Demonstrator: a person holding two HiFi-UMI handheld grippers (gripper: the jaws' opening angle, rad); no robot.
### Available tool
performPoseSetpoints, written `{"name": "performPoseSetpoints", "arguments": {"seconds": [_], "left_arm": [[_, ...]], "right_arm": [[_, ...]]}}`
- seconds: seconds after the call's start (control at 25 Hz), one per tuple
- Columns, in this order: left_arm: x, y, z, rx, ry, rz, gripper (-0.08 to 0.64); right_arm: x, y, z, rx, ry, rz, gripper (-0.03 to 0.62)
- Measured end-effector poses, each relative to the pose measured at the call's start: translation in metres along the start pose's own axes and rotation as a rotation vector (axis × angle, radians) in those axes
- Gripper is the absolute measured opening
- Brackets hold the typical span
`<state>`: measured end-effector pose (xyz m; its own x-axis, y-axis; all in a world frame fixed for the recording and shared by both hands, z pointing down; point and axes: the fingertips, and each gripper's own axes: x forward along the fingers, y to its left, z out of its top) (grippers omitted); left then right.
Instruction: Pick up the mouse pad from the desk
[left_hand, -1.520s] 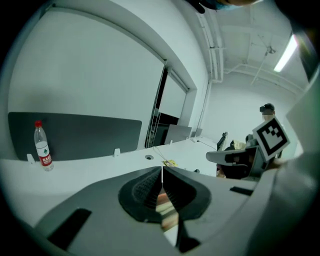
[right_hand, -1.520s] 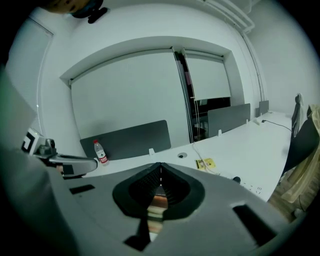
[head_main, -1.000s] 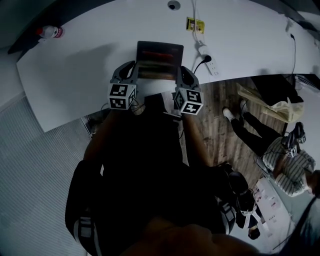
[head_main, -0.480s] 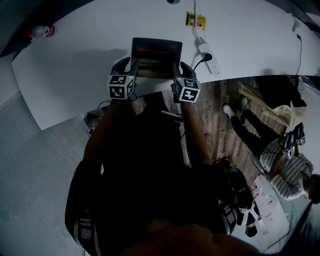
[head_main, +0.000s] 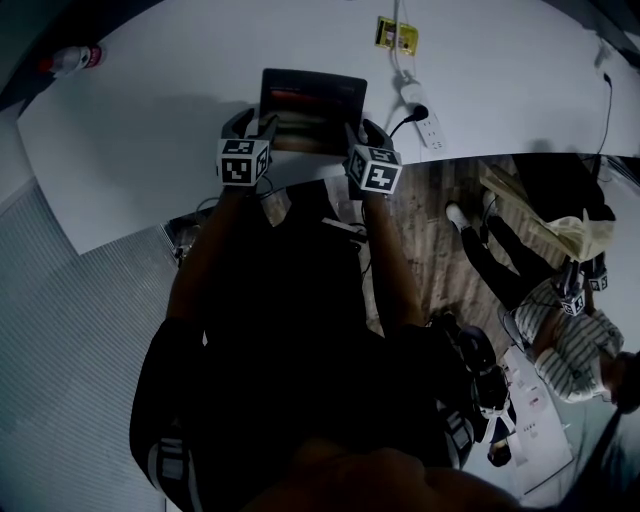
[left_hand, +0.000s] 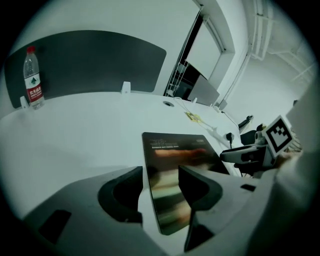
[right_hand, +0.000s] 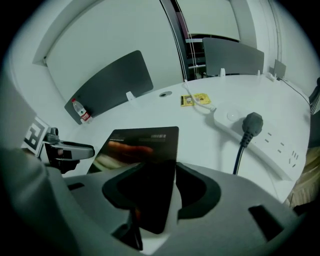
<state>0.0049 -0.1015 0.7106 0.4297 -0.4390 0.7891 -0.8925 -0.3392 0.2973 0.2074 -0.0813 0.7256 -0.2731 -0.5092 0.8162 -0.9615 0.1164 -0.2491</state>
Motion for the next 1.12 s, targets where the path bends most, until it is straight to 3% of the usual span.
{"name": "performPoseSetpoints", "arguments": {"seconds": [1.12], "left_arm": [[0.016,-0.020,-0.017,0.003,0.084,-0.038,0.207]], "right_arm": [[0.015,0.013,-0.011,-0.015,0.065,-0.045,0.188]]}}
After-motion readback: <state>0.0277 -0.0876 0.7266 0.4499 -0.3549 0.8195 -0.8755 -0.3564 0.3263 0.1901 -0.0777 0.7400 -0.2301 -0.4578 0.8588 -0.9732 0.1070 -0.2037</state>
